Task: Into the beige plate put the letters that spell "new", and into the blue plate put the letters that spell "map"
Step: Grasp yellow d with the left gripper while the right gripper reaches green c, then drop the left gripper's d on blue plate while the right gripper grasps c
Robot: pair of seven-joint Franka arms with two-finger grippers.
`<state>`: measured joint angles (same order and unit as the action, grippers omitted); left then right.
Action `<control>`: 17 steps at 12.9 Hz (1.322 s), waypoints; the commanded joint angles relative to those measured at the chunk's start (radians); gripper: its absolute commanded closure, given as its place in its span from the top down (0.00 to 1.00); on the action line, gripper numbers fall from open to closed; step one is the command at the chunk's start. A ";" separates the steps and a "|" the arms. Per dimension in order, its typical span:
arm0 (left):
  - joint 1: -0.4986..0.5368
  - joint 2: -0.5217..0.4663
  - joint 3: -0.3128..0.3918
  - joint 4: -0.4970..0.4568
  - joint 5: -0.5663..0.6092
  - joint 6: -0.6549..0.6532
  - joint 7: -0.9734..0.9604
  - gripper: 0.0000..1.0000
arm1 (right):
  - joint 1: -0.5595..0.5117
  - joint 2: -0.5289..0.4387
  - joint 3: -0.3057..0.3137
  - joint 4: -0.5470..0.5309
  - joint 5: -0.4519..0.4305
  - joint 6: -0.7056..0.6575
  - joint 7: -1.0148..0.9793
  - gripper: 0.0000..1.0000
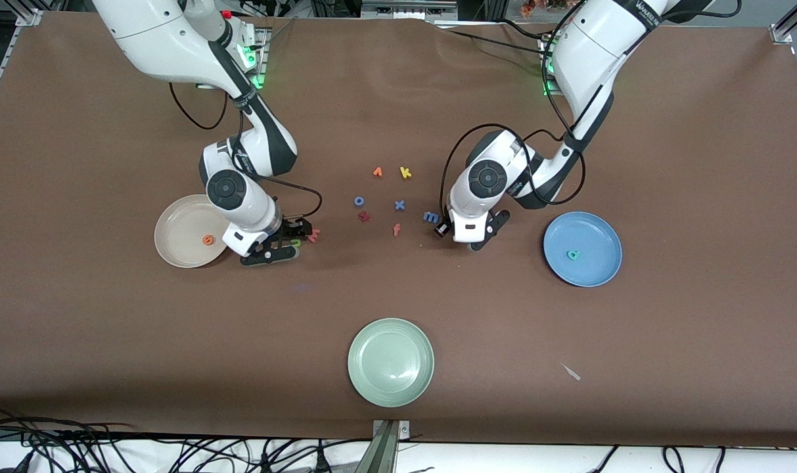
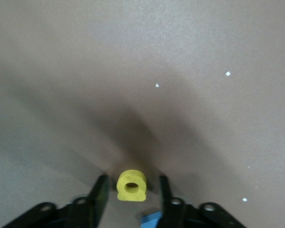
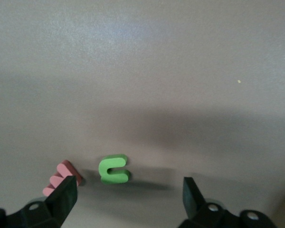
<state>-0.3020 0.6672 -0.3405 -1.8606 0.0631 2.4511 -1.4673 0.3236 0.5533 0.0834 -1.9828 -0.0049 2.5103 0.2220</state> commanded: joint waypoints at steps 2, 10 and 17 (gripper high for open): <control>-0.005 -0.011 0.002 -0.017 -0.026 0.002 0.001 0.11 | 0.003 0.017 -0.002 0.013 0.005 0.004 -0.007 0.84; 0.093 -0.092 0.003 0.066 -0.022 -0.226 0.184 0.07 | 0.011 0.031 -0.002 0.013 0.002 0.007 -0.007 0.56; 0.352 -0.120 0.008 0.121 -0.009 -0.417 0.781 0.09 | 0.012 0.031 -0.002 0.019 0.002 0.019 0.002 0.52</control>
<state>-0.0098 0.5587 -0.3293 -1.7334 0.0632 2.0620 -0.8387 0.3250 0.5680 0.0816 -1.9802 -0.0058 2.5142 0.2209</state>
